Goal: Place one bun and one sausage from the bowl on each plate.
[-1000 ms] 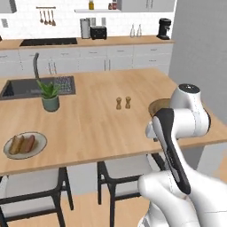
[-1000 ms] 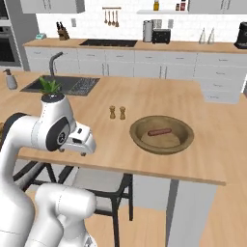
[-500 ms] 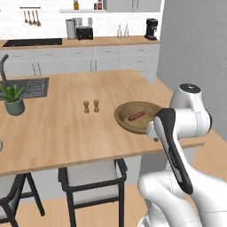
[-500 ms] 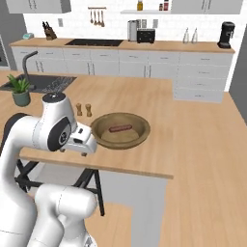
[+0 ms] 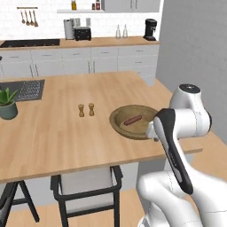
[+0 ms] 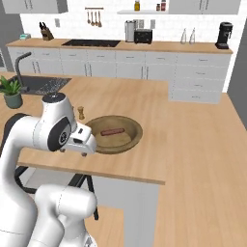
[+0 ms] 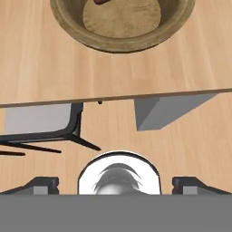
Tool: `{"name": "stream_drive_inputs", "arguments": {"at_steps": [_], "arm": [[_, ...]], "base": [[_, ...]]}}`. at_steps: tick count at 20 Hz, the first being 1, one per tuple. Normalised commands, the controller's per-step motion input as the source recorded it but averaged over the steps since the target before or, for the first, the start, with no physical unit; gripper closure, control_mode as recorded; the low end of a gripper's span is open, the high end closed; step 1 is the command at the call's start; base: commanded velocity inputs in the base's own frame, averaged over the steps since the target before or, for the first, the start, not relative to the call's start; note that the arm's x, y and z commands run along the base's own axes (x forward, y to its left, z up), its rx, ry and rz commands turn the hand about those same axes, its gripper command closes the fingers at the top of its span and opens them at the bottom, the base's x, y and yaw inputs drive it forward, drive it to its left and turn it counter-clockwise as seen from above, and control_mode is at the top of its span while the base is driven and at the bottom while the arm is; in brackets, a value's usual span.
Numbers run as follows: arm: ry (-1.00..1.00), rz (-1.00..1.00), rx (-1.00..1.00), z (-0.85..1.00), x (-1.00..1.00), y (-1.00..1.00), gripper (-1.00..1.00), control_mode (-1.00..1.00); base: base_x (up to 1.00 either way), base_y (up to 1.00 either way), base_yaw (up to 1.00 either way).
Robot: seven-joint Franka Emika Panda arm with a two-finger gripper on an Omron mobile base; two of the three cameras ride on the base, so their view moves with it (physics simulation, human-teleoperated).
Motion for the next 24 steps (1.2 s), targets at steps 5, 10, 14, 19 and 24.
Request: {"name": "stream_drive_inputs", "arguments": {"at_steps": [5, 10, 14, 19, 24], "arm": [[0.00, 0.00, 0.00, 0.00, 0.00, 0.00, -1.00, 1.00], [0.00, 0.00, 0.04, 0.00, 0.51, -0.12, -1.00, -1.00], [0.00, 0.00, 0.09, 0.00, 1.00, -0.16, -1.00, -1.00], [0.00, -0.01, 0.06, -0.03, 1.00, -0.07, -1.00, -1.00], [0.00, -0.05, 0.01, -0.10, 1.00, 0.00, -1.00, -1.00]], "base": [[0.49, -0.25, 0.00], [0.18, -0.12, 0.00], [0.00, 0.00, 0.00], [0.00, 0.00, 0.00], [0.00, 0.00, 0.00]]}}
